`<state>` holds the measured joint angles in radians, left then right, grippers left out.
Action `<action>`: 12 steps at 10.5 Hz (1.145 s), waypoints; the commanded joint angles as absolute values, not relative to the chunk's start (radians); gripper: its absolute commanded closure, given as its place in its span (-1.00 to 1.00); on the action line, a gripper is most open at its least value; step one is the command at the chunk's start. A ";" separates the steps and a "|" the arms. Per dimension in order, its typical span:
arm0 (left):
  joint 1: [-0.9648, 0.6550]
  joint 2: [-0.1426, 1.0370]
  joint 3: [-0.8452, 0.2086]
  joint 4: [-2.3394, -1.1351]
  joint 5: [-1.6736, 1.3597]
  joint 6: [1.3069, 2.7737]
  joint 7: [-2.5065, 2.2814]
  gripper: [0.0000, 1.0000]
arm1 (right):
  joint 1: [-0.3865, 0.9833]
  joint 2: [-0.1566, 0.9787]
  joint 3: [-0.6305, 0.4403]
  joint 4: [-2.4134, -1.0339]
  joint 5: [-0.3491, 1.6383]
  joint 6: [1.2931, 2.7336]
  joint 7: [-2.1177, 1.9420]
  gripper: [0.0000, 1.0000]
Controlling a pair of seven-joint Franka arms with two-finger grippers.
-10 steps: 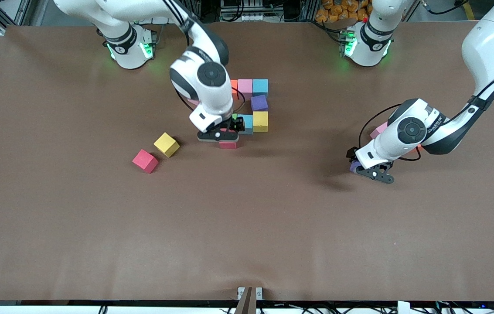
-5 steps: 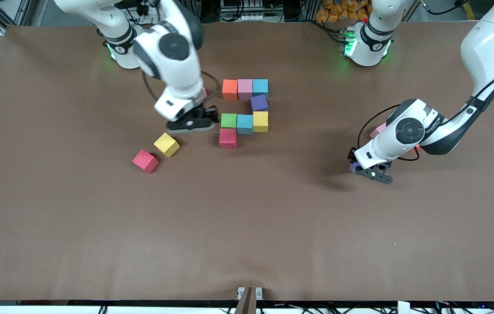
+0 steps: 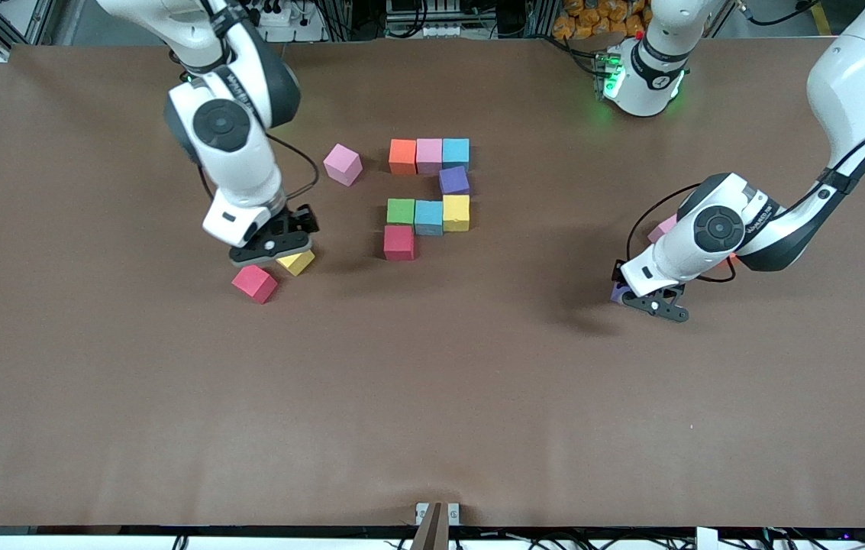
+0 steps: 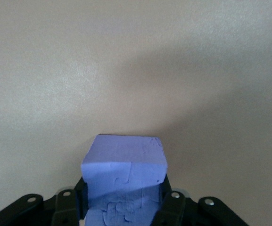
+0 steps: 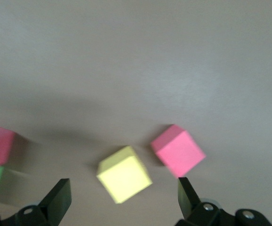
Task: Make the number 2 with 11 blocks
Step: 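Lift the purple cube with the left gripper while the right gripper reaches pink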
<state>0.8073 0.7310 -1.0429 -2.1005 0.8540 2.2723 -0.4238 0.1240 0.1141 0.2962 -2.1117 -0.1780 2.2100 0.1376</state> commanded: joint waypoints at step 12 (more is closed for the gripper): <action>-0.150 0.744 -0.447 -1.479 0.324 2.098 -0.495 0.59 | -0.104 0.334 0.302 -2.187 -0.178 2.540 -0.480 -1.00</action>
